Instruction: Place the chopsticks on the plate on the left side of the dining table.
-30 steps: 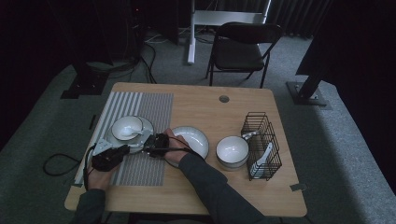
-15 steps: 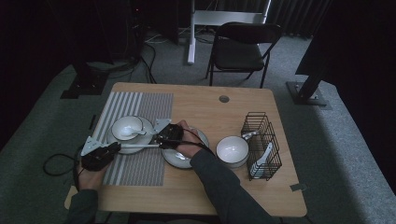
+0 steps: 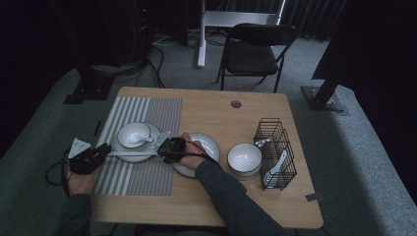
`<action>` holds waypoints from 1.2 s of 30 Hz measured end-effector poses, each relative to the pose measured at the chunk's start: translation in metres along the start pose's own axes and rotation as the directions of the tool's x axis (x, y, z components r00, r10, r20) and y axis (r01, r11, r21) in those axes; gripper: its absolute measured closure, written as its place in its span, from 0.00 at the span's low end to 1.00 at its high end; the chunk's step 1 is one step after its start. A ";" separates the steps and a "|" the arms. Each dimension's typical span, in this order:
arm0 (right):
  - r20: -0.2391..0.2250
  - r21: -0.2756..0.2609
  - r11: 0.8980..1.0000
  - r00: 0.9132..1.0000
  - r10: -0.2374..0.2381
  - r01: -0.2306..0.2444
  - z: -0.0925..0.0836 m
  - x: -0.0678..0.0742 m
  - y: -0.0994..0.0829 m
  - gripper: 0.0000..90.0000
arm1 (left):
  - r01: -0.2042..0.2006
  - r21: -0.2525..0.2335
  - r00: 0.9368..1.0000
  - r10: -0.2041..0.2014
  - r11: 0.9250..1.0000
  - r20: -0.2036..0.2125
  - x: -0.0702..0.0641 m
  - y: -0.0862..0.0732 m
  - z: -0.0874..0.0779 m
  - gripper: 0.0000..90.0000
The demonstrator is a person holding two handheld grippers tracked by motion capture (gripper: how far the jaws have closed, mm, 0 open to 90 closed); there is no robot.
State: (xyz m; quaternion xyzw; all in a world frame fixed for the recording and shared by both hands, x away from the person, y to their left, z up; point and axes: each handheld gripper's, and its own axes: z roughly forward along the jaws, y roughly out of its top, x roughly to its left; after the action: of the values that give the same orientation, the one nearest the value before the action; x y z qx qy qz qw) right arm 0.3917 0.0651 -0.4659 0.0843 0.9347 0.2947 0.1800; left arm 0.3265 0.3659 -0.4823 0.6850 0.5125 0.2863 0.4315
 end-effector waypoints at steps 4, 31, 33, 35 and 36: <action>-0.008 0.031 0.999 1.000 -0.011 0.011 0.011 0.001 0.001 0.70 | 0.018 -0.004 0.999 -0.018 1.000 -0.027 0.009 -0.001 -0.003 0.85; -0.011 0.056 0.998 0.999 -0.030 0.031 0.025 0.010 0.003 0.79 | 0.078 0.032 0.989 -0.073 0.996 -0.128 0.030 -0.025 -0.010 0.84; -0.012 0.050 0.998 1.000 -0.026 0.026 0.024 0.010 0.003 0.75 | 0.079 0.035 0.989 -0.074 0.996 -0.128 0.030 -0.026 -0.010 0.84; -0.011 0.047 0.999 1.000 -0.025 0.025 0.023 0.009 0.002 0.75 | 0.083 0.038 0.989 -0.078 0.996 -0.129 0.030 -0.027 -0.009 0.84; -0.011 0.046 0.999 1.000 -0.024 0.025 0.023 0.009 0.002 0.74 | 0.084 0.039 0.989 -0.078 0.996 -0.129 0.030 -0.028 -0.009 0.84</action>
State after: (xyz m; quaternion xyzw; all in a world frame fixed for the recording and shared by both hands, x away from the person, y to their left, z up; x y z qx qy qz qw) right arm 0.3921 0.0815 -0.4847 0.0754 0.9432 0.2713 0.1766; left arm 0.3159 0.3998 -0.5041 0.6535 0.5725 0.3002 0.3938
